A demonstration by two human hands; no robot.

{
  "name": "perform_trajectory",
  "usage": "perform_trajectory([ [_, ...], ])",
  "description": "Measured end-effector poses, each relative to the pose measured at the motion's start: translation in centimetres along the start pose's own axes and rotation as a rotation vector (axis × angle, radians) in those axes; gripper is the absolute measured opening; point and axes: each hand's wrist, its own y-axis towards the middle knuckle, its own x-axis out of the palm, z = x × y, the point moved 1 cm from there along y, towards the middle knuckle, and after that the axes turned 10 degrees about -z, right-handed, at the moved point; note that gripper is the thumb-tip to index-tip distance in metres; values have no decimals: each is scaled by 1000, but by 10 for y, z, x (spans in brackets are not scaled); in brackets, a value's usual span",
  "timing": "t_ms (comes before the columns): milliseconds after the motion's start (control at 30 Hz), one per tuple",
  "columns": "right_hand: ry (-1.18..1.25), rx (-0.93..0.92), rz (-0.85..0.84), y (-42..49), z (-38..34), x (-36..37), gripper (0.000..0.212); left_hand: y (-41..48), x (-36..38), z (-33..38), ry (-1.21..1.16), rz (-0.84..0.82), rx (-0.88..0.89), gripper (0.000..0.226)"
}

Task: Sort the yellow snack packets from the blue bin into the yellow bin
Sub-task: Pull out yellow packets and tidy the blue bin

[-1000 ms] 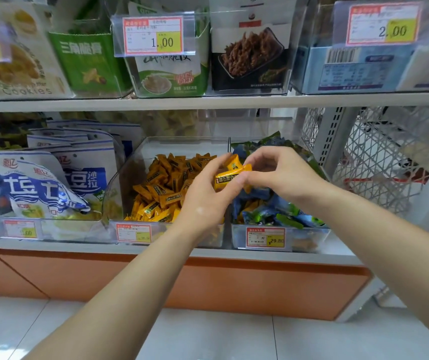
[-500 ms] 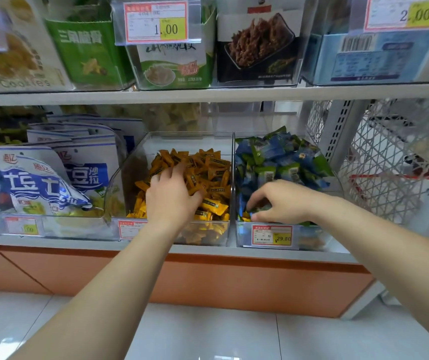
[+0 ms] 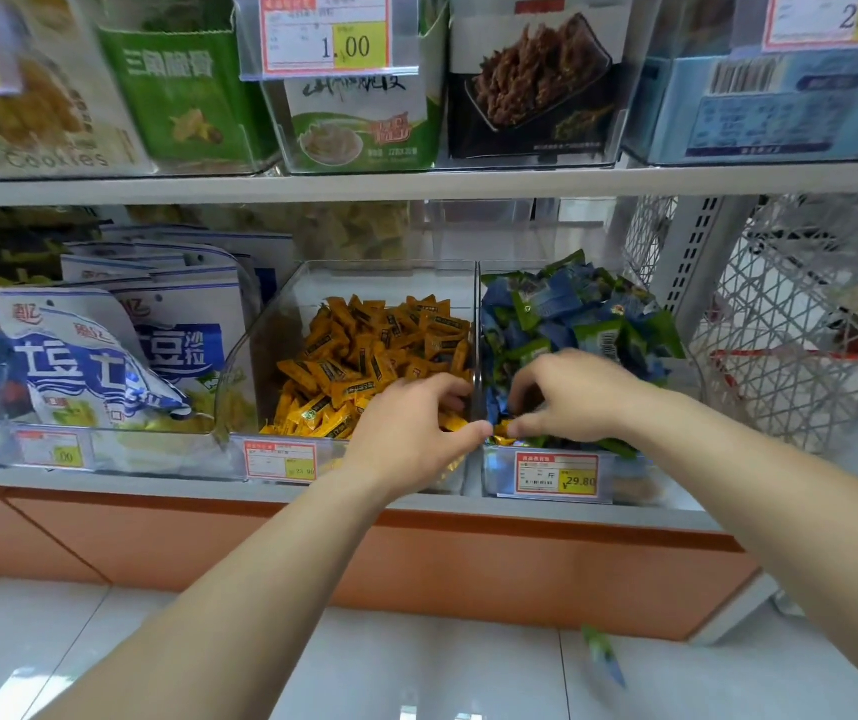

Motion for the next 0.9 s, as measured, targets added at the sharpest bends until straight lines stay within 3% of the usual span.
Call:
perform_trajectory([
  [133, 50, -47, -120, 1, 2, 0, 58, 0, 1, 0, -12, 6, -7, 51],
  [233, 108, -54, -183, 2, 0, -2, 66, -1, 2, 2, -8, 4, -17, 51],
  [400, -73, 39, -222, 10, -11, -3, 39, -2, 1, 2, -22, -7, -31, 51],
  [600, -214, 85, -139, 15, -17, 7, 31, -4, 1, 3, -16, -4, -33, 49],
  [733, 65, 45, -110, 15, -10, 3, 33, -5, 1, 5, -25, -5, -42, 49],
  [833, 318, 25, 21, 10, 0, -11, 45, -3, 0, 4, -61, -23, -56, 49],
  [900, 461, 22, 114, 4, 6, -21, 35, -2, 1, 4, -119, -31, -65, 47],
])
